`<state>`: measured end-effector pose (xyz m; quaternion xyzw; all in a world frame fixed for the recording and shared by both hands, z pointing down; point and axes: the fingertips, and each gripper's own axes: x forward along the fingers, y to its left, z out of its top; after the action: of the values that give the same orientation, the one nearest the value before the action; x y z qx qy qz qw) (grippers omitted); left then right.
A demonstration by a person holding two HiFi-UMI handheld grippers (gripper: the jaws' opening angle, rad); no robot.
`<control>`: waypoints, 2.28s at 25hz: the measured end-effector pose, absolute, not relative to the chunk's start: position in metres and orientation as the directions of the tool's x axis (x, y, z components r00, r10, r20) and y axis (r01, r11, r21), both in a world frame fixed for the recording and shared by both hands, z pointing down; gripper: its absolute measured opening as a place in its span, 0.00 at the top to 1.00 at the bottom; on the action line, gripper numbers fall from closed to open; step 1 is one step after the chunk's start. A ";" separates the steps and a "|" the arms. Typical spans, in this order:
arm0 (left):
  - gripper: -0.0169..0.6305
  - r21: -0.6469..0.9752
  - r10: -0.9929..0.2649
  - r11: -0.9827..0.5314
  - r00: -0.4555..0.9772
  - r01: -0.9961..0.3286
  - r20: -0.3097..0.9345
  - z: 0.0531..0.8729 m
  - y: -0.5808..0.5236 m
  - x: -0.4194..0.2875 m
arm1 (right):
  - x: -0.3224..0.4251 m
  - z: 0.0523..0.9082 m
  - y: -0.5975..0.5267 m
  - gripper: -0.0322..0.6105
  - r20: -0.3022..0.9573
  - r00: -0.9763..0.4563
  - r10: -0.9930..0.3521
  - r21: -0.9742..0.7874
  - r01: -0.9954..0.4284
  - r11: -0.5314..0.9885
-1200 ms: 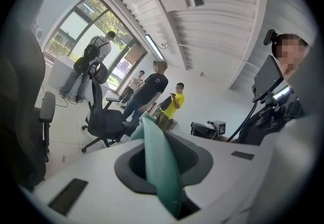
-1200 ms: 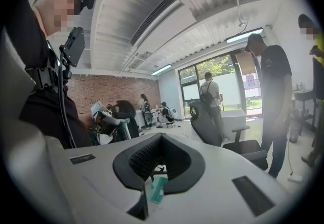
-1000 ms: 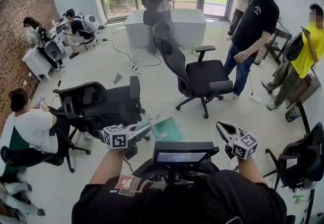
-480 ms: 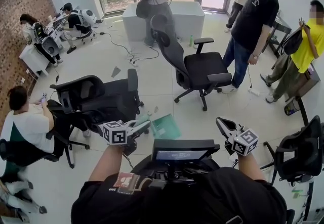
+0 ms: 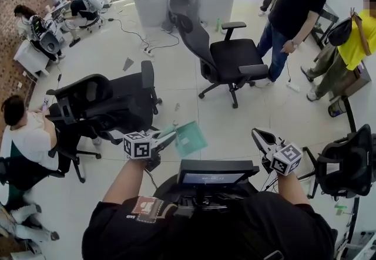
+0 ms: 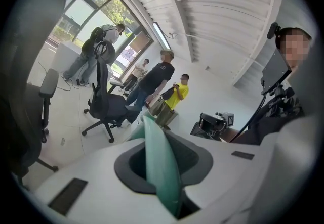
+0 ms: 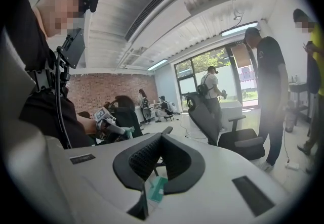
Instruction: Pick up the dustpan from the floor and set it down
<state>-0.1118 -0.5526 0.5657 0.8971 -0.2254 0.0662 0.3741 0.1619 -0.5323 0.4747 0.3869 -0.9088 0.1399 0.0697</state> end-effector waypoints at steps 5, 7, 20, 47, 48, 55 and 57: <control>0.88 0.666 -0.325 -0.591 0.890 -0.455 0.320 0.643 -0.577 -0.102 | 0.157 0.512 -0.549 0.94 0.279 -0.680 -0.677 -0.214 -0.732 0.647; 0.88 0.677 -0.318 -0.570 0.885 -0.465 0.341 0.676 -0.589 -0.099 | 0.161 0.524 -0.556 0.94 0.289 -0.670 -0.684 -0.230 -0.742 0.630; 0.87 0.712 -0.281 -0.483 0.861 -0.509 0.425 0.901 -0.672 -0.028 | 0.220 0.663 -0.585 0.94 0.421 -0.608 -0.673 -0.259 -0.791 0.554; 0.41 0.505 -0.241 -0.424 0.632 -0.752 0.737 0.972 -0.631 -0.110 | 0.215 0.626 -0.553 0.94 0.433 -0.597 -0.675 -0.231 -0.798 0.557; 0.41 0.497 -0.258 -0.420 0.625 -0.759 0.737 0.964 -0.629 -0.117 | 0.211 0.618 -0.553 0.94 0.425 -0.599 -0.678 -0.224 -0.796 0.562; 0.38 0.509 -0.380 -0.410 0.650 -0.756 0.659 0.872 -0.588 -0.185 | 0.147 0.546 -0.517 0.94 0.363 -0.620 -0.696 -0.167 -0.778 0.606; 0.38 0.521 -0.431 -0.437 0.679 -0.733 0.594 0.829 -0.578 -0.208 | 0.123 0.525 -0.504 0.94 0.340 -0.625 -0.702 -0.149 -0.773 0.616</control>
<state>-0.2077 -0.5776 0.8292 0.8260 -0.3522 0.1907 0.3967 0.1226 -0.5036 0.5253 0.4143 -0.8903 0.1419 0.1251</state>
